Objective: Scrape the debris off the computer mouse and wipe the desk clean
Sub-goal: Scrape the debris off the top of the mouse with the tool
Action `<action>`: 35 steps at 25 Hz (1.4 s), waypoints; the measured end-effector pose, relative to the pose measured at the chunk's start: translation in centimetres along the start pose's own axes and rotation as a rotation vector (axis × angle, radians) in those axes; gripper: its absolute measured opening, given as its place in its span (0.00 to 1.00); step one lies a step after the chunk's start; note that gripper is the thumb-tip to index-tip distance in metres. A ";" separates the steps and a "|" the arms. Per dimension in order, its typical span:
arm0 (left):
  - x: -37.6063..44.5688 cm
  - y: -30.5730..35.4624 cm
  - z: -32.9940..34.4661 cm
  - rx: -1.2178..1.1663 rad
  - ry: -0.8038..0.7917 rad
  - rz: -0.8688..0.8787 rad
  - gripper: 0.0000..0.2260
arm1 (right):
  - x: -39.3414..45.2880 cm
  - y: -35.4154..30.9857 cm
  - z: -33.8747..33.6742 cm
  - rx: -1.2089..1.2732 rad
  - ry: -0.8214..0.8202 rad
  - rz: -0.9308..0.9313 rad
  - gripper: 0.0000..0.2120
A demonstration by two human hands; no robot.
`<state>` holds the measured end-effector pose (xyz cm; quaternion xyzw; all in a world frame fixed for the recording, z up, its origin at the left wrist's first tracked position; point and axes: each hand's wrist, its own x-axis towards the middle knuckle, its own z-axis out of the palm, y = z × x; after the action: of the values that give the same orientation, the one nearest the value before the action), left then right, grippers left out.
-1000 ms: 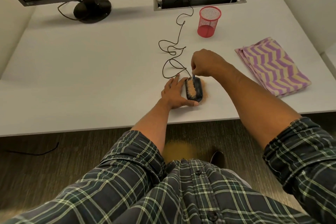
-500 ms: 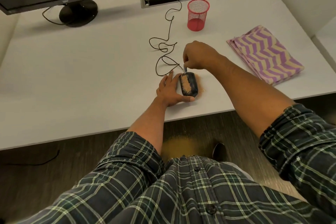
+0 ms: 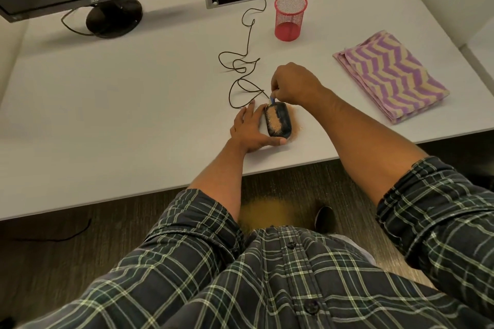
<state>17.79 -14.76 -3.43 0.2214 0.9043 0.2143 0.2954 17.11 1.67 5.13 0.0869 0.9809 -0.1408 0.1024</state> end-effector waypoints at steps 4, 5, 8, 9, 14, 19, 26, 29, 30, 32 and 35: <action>0.0 -0.1 0.0 -0.018 0.002 -0.002 0.56 | -0.1 -0.1 0.4 -0.015 0.007 -0.047 0.09; -0.1 0.0 0.0 -0.021 0.005 0.001 0.56 | -0.1 -0.1 0.4 -0.035 0.028 -0.034 0.09; -0.1 0.0 0.0 -0.026 -0.003 -0.006 0.56 | 0.0 0.3 0.5 -0.007 0.028 -0.031 0.09; -0.1 0.0 -0.1 -0.026 -0.008 -0.008 0.57 | -0.1 0.4 0.5 0.012 0.005 -0.044 0.10; -0.1 0.0 -0.1 -0.045 0.000 -0.007 0.56 | -0.1 0.5 0.9 0.051 -0.019 -0.041 0.12; -0.3 0.1 -0.2 -0.093 0.017 -0.006 0.56 | 0.1 0.8 1.1 0.076 0.039 0.011 0.11; -0.4 0.1 -0.1 -0.104 0.027 -0.005 0.55 | 0.0 1.1 1.3 0.123 0.046 0.024 0.10; -0.5 0.0 -0.1 -0.121 0.036 0.004 0.54 | 0.2 1.6 1.1 0.138 0.124 0.076 0.06; -0.5 0.0 -0.1 -0.125 0.035 0.007 0.54 | 0.2 1.8 1.0 0.160 0.130 0.082 0.06; -0.5 0.0 -0.1 -0.133 0.035 0.012 0.55 | 0.2 2.0 0.6 0.184 0.112 0.079 0.08; -0.3 0.0 -0.1 -0.126 0.032 0.016 0.54 | 0.1 2.4 0.2 0.132 0.053 0.056 0.09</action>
<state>17.95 -14.97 -3.29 0.2060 0.8919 0.2765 0.2927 17.51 3.85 4.30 0.1246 0.9691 -0.1996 0.0743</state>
